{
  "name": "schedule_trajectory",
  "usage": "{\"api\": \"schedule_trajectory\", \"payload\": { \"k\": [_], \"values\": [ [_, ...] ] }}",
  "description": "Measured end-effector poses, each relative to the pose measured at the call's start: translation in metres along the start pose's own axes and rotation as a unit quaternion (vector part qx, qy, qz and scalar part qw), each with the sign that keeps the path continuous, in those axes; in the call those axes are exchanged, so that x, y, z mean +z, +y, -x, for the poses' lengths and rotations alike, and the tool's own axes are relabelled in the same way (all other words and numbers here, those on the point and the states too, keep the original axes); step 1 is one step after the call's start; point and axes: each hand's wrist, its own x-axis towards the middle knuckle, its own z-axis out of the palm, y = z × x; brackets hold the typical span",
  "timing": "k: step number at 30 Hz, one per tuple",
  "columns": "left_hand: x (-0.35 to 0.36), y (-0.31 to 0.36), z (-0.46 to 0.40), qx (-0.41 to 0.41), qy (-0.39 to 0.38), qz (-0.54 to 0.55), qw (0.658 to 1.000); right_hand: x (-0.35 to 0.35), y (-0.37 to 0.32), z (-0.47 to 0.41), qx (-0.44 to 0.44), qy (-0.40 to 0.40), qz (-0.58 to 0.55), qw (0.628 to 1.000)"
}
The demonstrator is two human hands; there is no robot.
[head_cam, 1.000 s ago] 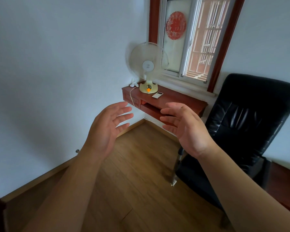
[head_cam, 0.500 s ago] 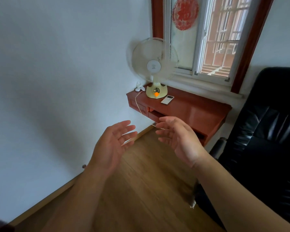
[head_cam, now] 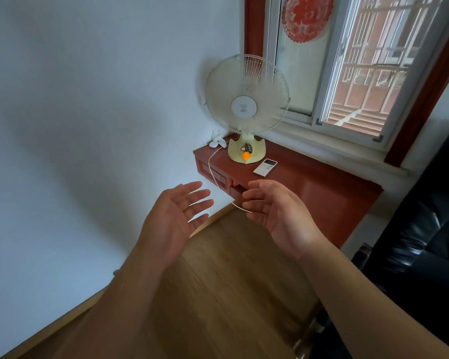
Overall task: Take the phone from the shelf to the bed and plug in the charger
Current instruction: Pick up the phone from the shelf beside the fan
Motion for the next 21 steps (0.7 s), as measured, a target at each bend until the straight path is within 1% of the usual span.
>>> {"api": "schedule_trajectory", "payload": {
  "k": [6, 11, 15, 18, 21],
  "values": [
    [-0.026, -0.008, -0.112, -0.050, -0.019, 0.057, 0.997, 0.004, 0.014, -0.093, 0.005, 0.027, 0.015, 1.000],
    [-0.045, -0.007, -0.219, -0.095, -0.043, 0.035, 0.994, 0.023, 0.018, -0.185, 0.007, 0.074, 0.031, 0.997],
    [-0.056, 0.000, -0.293, -0.130, -0.063, 0.020, 0.989, 0.043, 0.023, -0.252, 0.028, 0.108, 0.044, 0.993],
    [-0.063, -0.001, -0.347, -0.151, -0.076, 0.005, 0.986, 0.050, 0.029, -0.292, 0.034, 0.136, 0.046, 0.989],
    [-0.063, -0.010, -0.387, -0.182, -0.076, 0.008, 0.980, 0.049, 0.034, -0.321, 0.043, 0.147, 0.054, 0.987]
  ]
}}
